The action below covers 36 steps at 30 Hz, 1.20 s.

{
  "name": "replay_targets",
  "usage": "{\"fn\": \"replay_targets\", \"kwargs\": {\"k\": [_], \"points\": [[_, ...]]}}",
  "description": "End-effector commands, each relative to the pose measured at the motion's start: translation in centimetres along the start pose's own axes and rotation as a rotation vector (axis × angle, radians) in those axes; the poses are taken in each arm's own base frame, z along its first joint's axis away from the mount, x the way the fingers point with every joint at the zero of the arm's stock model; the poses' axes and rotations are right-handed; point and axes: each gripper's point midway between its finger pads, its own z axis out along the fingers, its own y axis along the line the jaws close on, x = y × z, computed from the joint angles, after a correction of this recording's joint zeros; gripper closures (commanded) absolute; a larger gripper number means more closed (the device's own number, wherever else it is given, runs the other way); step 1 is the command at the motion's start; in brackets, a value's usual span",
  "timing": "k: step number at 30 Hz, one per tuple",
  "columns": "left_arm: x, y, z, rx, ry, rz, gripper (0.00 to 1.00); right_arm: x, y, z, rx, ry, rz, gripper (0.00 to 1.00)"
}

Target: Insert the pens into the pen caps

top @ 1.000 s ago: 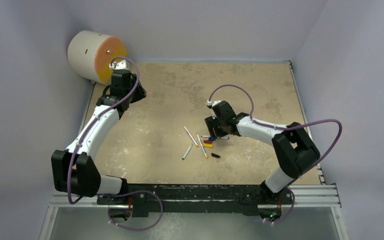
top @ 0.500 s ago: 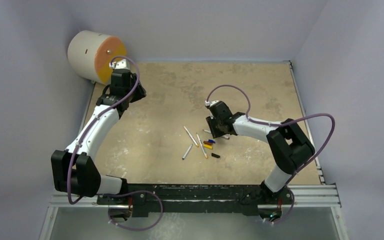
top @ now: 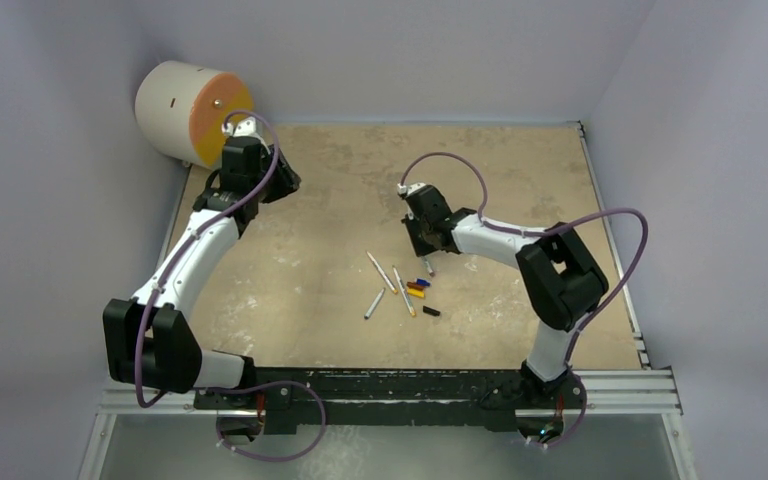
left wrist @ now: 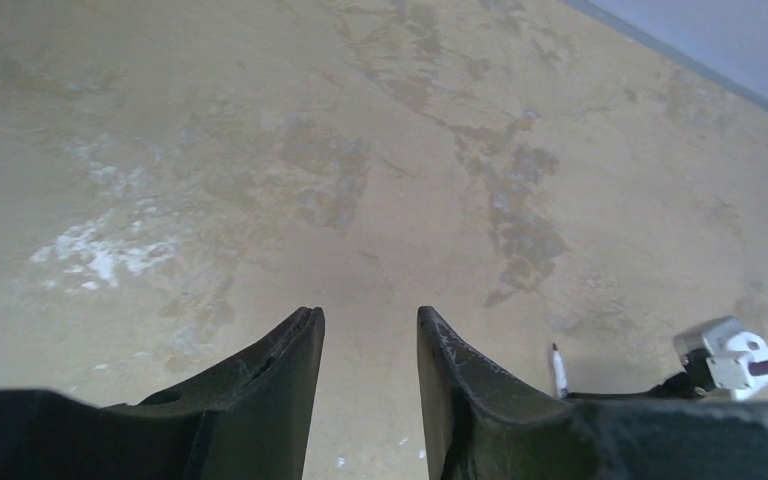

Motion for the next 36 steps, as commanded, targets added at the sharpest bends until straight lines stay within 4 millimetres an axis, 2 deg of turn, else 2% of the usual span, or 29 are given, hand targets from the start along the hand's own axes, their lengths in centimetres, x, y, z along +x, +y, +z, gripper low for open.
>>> {"fn": "replay_targets", "kwargs": {"k": [1, 3, 4, 5, 6, 8, 9, 11, 12, 13, 15, 17, 21, 24, 26, 30, 36], "points": [[-2.1, -5.5, -1.4, 0.276, -0.067, -0.085, 0.57, -7.8, 0.2, -4.2, -0.052, -0.248, 0.068, 1.00], [-2.6, -7.9, -2.9, 0.424, -0.089, -0.118, 0.55, -10.9, 0.9, -7.7, -0.123, -0.388, 0.101, 1.00], [-2.7, -9.4, -3.8, 0.519, -0.089, -0.127, 0.51, -12.9, 1.4, -9.9, -0.171, -0.488, 0.114, 1.00], [-2.9, -10.8, -4.7, 0.608, -0.096, -0.145, 0.49, -13.7, 1.9, -11.6, -0.219, -0.543, 0.127, 1.00], [-3.0, -11.7, -5.5, 0.677, -0.099, -0.174, 0.50, -15.1, 2.4, -13.9, -0.275, -0.629, 0.142, 1.00], [-3.8, -13.5, -7.4, 0.822, -0.137, -0.228, 0.58, -17.3, 3.3, -18.4, -0.389, -0.781, 0.167, 1.00], [-4.1, -14.1, -8.4, 0.889, -0.151, -0.251, 0.60, -18.6, 3.8, -21.3, -0.453, -0.887, 0.184, 1.00], [-4.6, -15.2, -10.4, 1.010, -0.176, -0.292, 0.60, -19.8, 4.3, -26.0, -0.555, -1.029, 0.195, 1.00], [-4.8, -15.9, -11.8, 1.080, -0.191, -0.297, 0.57, -20.2, 4.8, -28.3, -0.607, -1.089, 0.175, 1.00], [-4.8, -16.6, -13.2, 1.151, -0.198, -0.294, 0.50, -20.4, 5.3, -29.9, -0.651, -1.129, 0.152, 1.00], [-4.8, -17.9, -15.0, 1.223, -0.205, -0.282, 0.47, -20.9, 5.8, -32.3, -0.709, -1.195, 0.126, 1.00], [-4.7, -19.2, -16.6, 1.275, -0.215, -0.255, 0.46, -21.1, 6.7, -34.0, -0.785, -1.221, 0.103, 1.00], [-3.8, -22.0, -21.0, 1.455, -0.215, -0.177, 0.46, -21.4, 7.1, -36.4, -0.844, -1.286, 0.092, 1.00], [-3.3, -23.1, -22.9, 1.525, -0.212, -0.142, 0.42, -22.0, 7.4, -37.6, -0.861, -1.290, 0.060, 1.00], [-3.1, -23.5, -23.1, 1.512, -0.225, -0.109, 0.41, -22.1, 7.6, -38.3, -0.872, -1.296, 0.045, 1.00], [-2.5, -23.9, -22.2, 1.428, -0.231, -0.041, 0.40, -21.9, 8.0, -39.5, -0.915, -1.301, 0.025, 1.00], [-0.6, -25.1, -22.5, 1.465, -0.194, 0.018, 0.43, -21.1, 8.7, -40.0, -0.981, -1.281, 0.018, 1.00]]}}
